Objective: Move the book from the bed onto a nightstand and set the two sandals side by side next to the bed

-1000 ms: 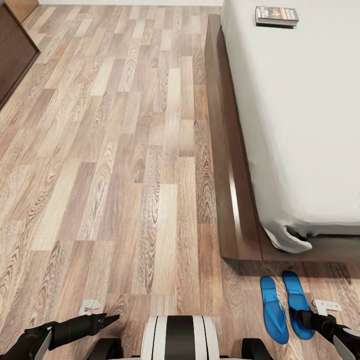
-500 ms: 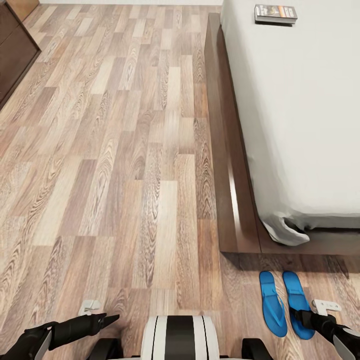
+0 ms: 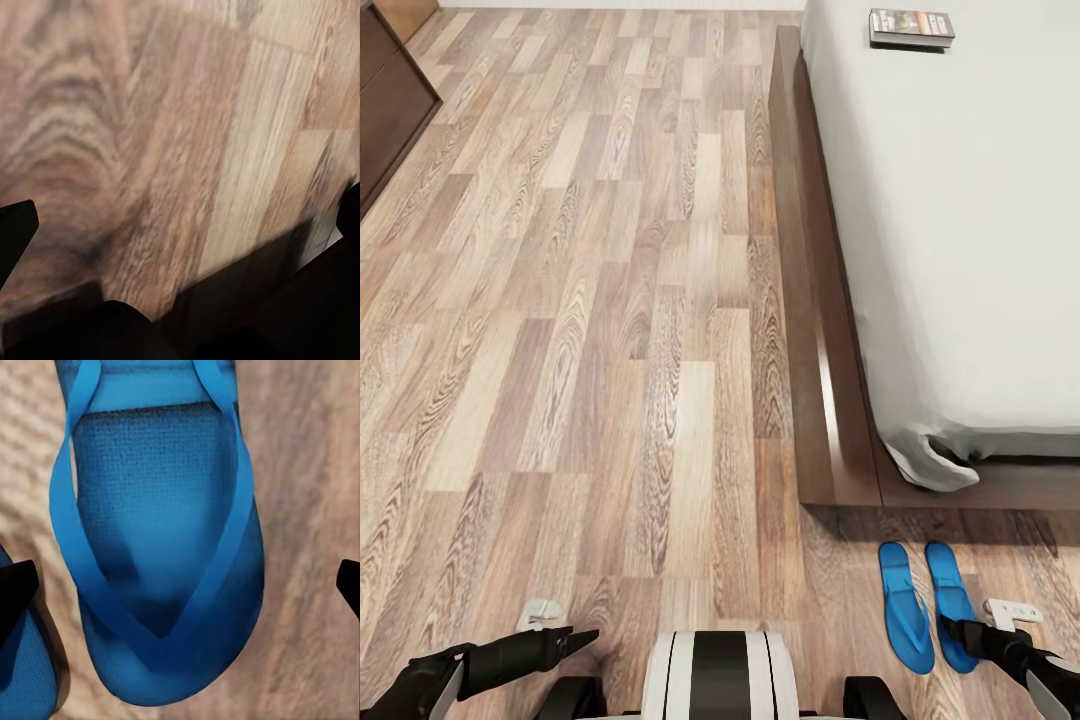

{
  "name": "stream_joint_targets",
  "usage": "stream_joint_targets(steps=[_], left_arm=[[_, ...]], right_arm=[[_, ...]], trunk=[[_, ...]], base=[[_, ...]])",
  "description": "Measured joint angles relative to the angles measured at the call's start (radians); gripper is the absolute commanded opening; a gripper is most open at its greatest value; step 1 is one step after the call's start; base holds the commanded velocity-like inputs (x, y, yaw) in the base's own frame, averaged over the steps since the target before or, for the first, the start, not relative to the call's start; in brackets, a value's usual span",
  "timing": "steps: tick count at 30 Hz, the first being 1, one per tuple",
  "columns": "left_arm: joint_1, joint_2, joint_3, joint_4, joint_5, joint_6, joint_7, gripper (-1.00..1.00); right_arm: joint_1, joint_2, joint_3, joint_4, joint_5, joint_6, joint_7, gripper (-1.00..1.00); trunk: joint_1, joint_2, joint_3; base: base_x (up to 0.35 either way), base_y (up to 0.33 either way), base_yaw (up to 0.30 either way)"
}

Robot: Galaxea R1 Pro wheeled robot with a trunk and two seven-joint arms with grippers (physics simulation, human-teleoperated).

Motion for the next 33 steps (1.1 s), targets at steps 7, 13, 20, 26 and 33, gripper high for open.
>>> stream_joint_targets(steps=[7, 13, 20, 26, 33], left_arm=[[-0.001, 0.000, 0.000, 0.000, 0.000, 0.000, 0.000, 1.00], [0.000, 0.000, -0.001, 0.000, 0.000, 0.001, 0.000, 1.00], [0.000, 0.000, -0.002, -0.001, -0.001, 0.001, 0.000, 1.00], [-0.001, 0.000, 0.000, 0.000, 0.000, 0.002, -0.001, 1.00], [0.000, 0.000, 0.002, 0.000, 0.001, 0.003, -0.008, 1.00]], right_arm=[[0.000, 0.000, 0.000, 0.000, 0.000, 0.000, 0.000, 1.00], [0.000, 0.000, 0.000, 0.000, 0.000, 0.000, 0.000, 1.00], [0.000, 0.000, 0.000, 0.000, 0.000, 0.000, 0.001, 1.00], [0.000, -0.002, -0.006, -0.005, -0.004, 0.001, 0.012, 1.00], [0.000, -0.021, -0.005, -0.081, -0.012, 0.015, 0.174, 1.00]], trunk=[[0.000, 0.000, 0.000], [0.000, 0.000, 0.000], [-0.003, 0.001, 0.023], [-0.005, 0.003, 0.046], [-0.009, 0.004, 0.073]], base=[[0.000, 0.000, 0.000], [0.000, 0.000, 0.000], [0.000, 0.000, 0.000], [0.000, 0.000, 0.000], [0.000, 0.000, 0.000]])
